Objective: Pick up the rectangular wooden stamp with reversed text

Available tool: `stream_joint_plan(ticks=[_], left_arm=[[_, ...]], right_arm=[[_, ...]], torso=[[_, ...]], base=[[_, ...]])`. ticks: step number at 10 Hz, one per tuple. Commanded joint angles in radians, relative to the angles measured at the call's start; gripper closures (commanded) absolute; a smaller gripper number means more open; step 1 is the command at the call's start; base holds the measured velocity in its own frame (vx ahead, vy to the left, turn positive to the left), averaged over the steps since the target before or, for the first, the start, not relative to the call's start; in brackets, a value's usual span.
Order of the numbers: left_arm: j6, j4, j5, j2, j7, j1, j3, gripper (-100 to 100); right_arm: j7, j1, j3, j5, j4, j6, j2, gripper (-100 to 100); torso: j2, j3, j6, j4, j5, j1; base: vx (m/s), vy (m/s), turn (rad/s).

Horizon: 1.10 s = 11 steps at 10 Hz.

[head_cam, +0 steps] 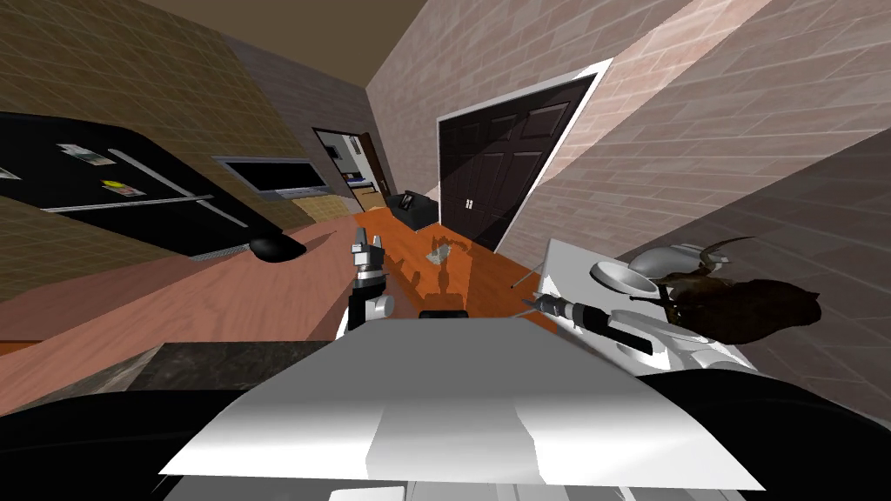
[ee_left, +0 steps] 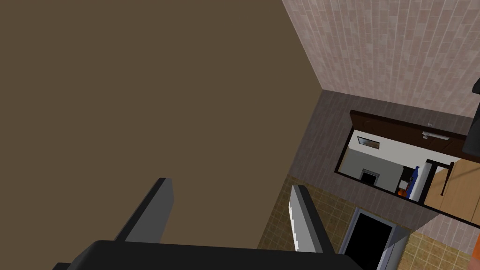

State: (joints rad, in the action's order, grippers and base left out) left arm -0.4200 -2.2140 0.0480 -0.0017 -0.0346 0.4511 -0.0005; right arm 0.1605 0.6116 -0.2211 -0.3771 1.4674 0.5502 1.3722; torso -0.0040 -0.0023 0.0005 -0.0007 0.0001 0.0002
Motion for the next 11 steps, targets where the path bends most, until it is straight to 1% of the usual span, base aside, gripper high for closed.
stream_joint_plan(ticks=[1,2,3,4,7,8,9,11], left_arm=[[0.0,0.0,0.0,0.0,0.0,0.0,0.0,0],[0.0,0.0,0.0,0.0,0.0,0.0,0.0,0],[0.0,0.0,0.0,0.0,0.0,0.0,0.0,0],[0.0,0.0,0.0,0.0,0.0,0.0,0.0,0],[0.0,0.0,0.0,0.0,0.0,0.0,0.0,0],[0.0,0.0,0.0,0.0,0.0,0.0,0.0,0],[0.0,0.0,0.0,0.0,0.0,0.0,0.0,0],[0.0,0.0,0.0,0.0,0.0,0.0,0.0,0]], right_arm=[[0.01,-0.002,-0.025,-0.033,-0.043,0.009,0.05,-100],[0.01,-0.002,-0.025,-0.033,-0.043,0.009,0.065,-100],[0.017,0.006,-0.04,-0.058,-0.068,0.013,0.101,-100],[0.017,0.006,-0.04,-0.058,-0.068,0.013,0.117,-100],[0.032,0.032,-0.083,-0.128,-0.127,0.03,0.231,-100],[0.032,0.032,-0.083,-0.128,-0.127,0.03,0.245,-100],[0.036,0.041,-0.099,-0.15,-0.14,0.037,0.278,-100],[0.043,0.062,-0.133,-0.192,-0.158,0.051,0.328,-100]], torso=[[0.0,0.0,0.0,0.0,0.0,0.0],[-0.001,0.0,0.0,0.0,0.0,-0.001],[0.0,0.0,0.0,0.0,0.0,-0.001],[0.0,0.0,0.0,0.0,0.0,-0.002],[-0.001,-0.001,0.0,0.0,0.0,-0.003],[-0.001,-0.001,0.0,0.0,-0.001,-0.004],[0.0,0.0,0.0,0.0,-0.001,-0.003],[0.001,0.001,0.001,0.0,-0.001,-0.003]], base=[[0.081,-0.009,0.117],[0.061,-0.018,0.071],[0.066,-0.02,0.11],[0.057,-0.02,0.043],[0.077,-0.04,0.101],[0.061,-0.049,0.016],[0.05,-0.04,0.028],[0.048,-0.061,0.011]])
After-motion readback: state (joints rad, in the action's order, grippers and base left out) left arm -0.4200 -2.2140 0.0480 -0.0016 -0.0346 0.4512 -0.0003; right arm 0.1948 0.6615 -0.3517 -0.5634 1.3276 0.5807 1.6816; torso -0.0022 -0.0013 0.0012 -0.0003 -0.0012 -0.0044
